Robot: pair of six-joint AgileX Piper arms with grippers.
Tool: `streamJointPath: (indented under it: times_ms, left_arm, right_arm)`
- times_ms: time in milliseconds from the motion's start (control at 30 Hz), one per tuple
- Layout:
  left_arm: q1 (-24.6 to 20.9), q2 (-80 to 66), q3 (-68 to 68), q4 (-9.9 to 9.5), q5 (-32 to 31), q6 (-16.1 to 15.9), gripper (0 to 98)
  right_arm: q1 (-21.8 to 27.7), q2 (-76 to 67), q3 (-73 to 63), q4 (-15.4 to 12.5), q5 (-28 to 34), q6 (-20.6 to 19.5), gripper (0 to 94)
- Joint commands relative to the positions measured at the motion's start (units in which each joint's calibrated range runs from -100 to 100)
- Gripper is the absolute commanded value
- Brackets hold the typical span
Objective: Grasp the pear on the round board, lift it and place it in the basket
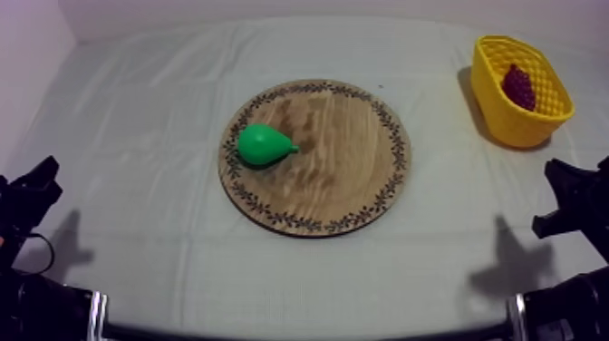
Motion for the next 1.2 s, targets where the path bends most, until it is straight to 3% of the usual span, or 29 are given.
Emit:
streamJointPath:
  times_ms: [0, 467, 667, 933, 1167]
  left_arm:
    - [0.0, 0.0, 0.0, -0.02, 0.0, 0.0, 0.1]
    - [0.0, 0.0, 0.0, -0.02, 0.0, 0.0, 0.1]
    - [0.0, 0.0, 0.0, -0.02, 0.0, 0.0, 0.1]
    - [0.0, 0.0, 0.0, -0.02, 0.0, 0.0, 0.1]
    - [0.0, 0.0, 0.0, -0.02, 0.0, 0.0, 0.1]
  right_arm:
    - [0.0, 0.0, 0.0, 0.0, 0.0, 0.7, 0.6]
    - [0.0, 0.0, 0.0, 0.0, 0.0, 0.8, 0.6]
    - [0.2, 2.2, -2.2, -2.1, -4.2, 4.8, 0.4]
    - [-2.5, 16.4, -22.8, -4.8, 1.4, 7.3, 0.4]
    - [-7.4, 34.0, -40.9, -4.6, 5.9, 10.2, 0.4]
